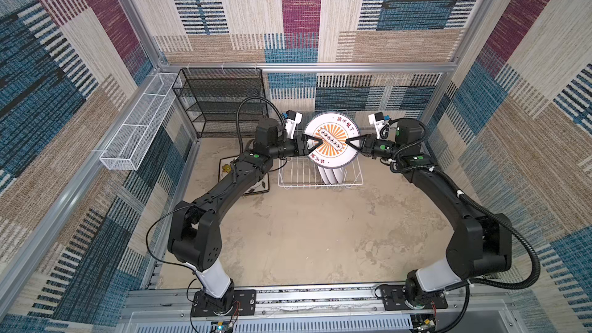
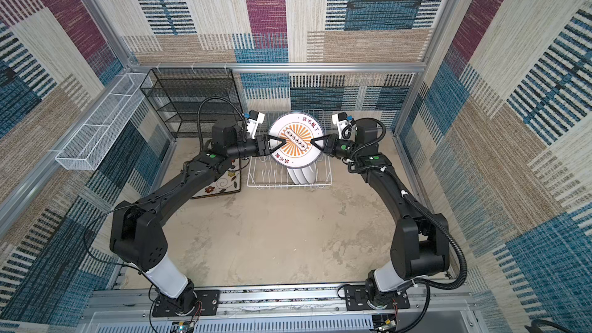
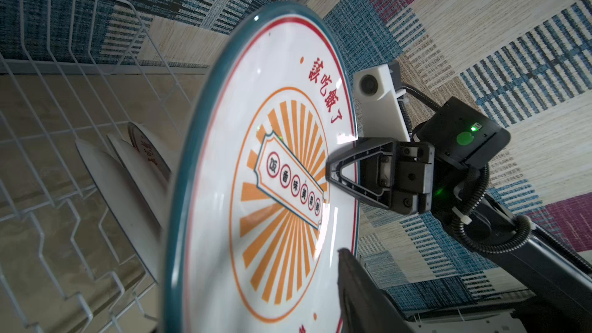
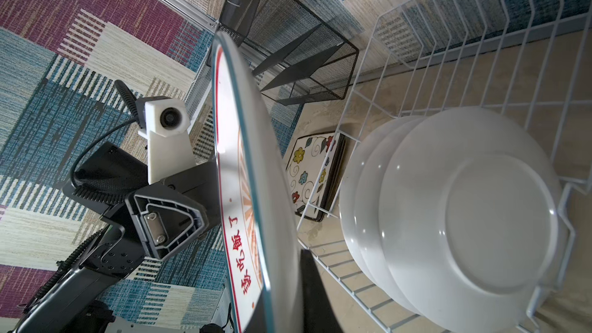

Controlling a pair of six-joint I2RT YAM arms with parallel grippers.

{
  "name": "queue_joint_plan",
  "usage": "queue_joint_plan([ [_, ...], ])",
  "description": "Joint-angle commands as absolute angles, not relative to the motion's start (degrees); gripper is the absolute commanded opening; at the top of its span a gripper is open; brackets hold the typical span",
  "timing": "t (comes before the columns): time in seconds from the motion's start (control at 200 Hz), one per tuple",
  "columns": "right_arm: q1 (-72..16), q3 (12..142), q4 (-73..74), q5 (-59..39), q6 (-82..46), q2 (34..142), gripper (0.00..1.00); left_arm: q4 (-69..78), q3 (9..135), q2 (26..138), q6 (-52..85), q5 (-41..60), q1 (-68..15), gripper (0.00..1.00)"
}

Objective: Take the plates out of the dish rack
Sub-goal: 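Grasp the plate's far rim with the right gripper while left holds it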

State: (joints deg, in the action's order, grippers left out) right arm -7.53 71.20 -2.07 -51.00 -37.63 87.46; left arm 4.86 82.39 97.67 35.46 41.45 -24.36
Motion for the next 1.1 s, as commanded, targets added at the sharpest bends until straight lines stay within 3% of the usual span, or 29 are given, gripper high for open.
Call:
queue_joint_plan([
  [0.0, -7.6, 71.4, 0.8, -53.4, -37.8, 87.7, 0.00, 5.3, 83.0, 97.7, 36.3, 44.0, -24.3, 0.42],
  [0.1, -7.6, 71.4, 0.6, -54.0, -37.6, 88.0, 0.00, 4.6, 82.8, 97.5, 36.0, 43.8, -24.4, 0.29],
  [0.225, -7.6, 71.0, 0.8, -53.7, -37.8, 87.8, 0.00, 4.2, 82.9, 97.6, 35.9, 43.4, -24.3, 0.25],
  [0.356, -7.6, 71.0, 0.4, -54.1, -37.9, 88.4, 0.05, 3.3, 83.6, 98.1, 36.0, 43.3, -24.3, 0.07],
  [0.461, -7.5, 70.9, 0.5, -54.0, -37.9, 88.4, 0.10, 3.2, 83.7, 98.0, 35.8, 43.5, -24.4, 0.00],
  [0.591, -7.6, 71.3, -0.1, -53.6, -37.5, 88.4, 0.19, 2.5, 83.9, 97.9, 35.6, 43.4, -24.4, 0.00],
  [0.831, -7.6, 71.8, -0.8, -50.9, -36.4, 87.7, 0.49, -0.4, 85.0, 97.2, 34.4, 41.7, -24.1, 0.00],
  [0.987, -7.6, 70.0, -0.1, -45.1, -33.9, 84.3, 0.76, -2.9, 85.2, 96.0, 34.5, 40.0, -23.9, 0.00],
  [1.097, -7.6, 69.3, -0.2, -41.5, -31.9, 82.3, 0.86, -4.6, 84.4, 94.5, 35.4, 38.6, -23.7, 0.00],
])
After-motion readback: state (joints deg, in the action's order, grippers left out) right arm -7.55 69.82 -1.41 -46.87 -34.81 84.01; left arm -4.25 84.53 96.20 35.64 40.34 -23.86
